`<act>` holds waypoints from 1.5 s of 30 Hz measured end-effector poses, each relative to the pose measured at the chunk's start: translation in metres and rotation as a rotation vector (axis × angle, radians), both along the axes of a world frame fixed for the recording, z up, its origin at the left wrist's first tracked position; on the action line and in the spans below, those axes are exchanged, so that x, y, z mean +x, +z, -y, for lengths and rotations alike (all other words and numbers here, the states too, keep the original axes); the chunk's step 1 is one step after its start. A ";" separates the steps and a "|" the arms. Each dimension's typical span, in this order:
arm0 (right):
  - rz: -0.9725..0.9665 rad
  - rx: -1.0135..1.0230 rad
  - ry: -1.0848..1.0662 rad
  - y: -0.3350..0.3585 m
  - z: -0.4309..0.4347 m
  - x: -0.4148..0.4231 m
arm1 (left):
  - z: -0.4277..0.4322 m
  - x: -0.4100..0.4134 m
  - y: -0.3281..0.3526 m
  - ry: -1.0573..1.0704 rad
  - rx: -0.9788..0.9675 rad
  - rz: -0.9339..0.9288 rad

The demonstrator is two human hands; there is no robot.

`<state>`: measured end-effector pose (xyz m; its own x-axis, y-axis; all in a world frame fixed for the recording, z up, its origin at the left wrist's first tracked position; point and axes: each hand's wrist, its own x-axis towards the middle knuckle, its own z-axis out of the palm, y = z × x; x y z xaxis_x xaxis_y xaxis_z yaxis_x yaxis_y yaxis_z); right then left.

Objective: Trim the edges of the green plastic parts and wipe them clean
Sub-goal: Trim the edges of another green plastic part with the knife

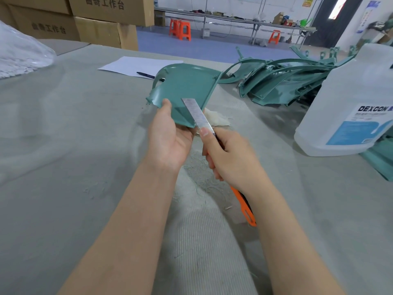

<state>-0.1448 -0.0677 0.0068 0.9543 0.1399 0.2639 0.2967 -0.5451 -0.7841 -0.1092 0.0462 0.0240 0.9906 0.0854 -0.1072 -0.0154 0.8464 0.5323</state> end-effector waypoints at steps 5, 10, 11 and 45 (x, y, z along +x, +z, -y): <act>-0.056 0.061 0.033 0.001 0.000 -0.001 | -0.001 -0.001 0.000 0.001 -0.001 0.002; -0.177 0.100 0.098 0.002 -0.001 -0.003 | -0.002 0.001 -0.001 -0.021 -0.015 -0.016; -0.189 0.100 0.108 0.002 -0.001 -0.004 | -0.002 0.001 -0.001 -0.020 -0.018 -0.025; -0.295 0.299 0.105 0.005 0.014 0.003 | 0.006 -0.015 0.003 -0.466 -0.196 0.260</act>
